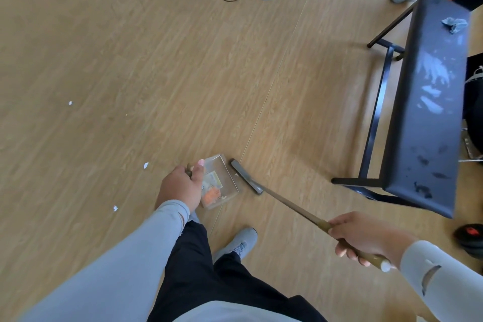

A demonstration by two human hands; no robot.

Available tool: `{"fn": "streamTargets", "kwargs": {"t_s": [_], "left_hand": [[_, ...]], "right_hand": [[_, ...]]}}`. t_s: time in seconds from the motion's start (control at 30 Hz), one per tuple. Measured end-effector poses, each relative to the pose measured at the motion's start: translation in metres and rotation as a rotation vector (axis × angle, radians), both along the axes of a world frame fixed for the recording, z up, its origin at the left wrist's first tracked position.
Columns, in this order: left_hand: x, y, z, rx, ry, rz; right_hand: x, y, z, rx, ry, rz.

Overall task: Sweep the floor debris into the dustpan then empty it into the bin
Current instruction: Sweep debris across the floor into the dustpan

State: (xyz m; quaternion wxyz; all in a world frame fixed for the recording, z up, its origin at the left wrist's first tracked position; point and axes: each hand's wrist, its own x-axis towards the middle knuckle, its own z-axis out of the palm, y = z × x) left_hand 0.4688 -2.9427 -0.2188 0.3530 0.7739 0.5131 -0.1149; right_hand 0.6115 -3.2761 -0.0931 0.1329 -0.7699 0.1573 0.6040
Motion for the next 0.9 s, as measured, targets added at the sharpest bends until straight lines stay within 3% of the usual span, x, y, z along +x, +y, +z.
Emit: {"fn": "streamTargets", "kwargs": {"t_s": [0.13,0.37,0.53,0.67,0.9], "left_hand": [[0.002,0.000,0.002,-0.010,0.012,-0.008],[0.006,-0.001,0.005,-0.019,-0.009,-0.003],[0.009,0.000,0.004,-0.009,-0.005,-0.008],[0.006,0.002,0.002,0.002,-0.009,-0.006],[0.009,0.000,0.001,-0.006,-0.020,-0.012]], "right_hand": [[-0.009,0.009,-0.001,0.004,-0.064,0.105],[-0.010,0.009,-0.003,0.011,-0.132,0.049],[0.020,0.001,0.003,0.059,-0.079,-0.049],[0.025,-0.011,0.007,0.044,-0.105,0.073],[0.017,-0.006,0.000,0.015,-0.193,0.035]]}}
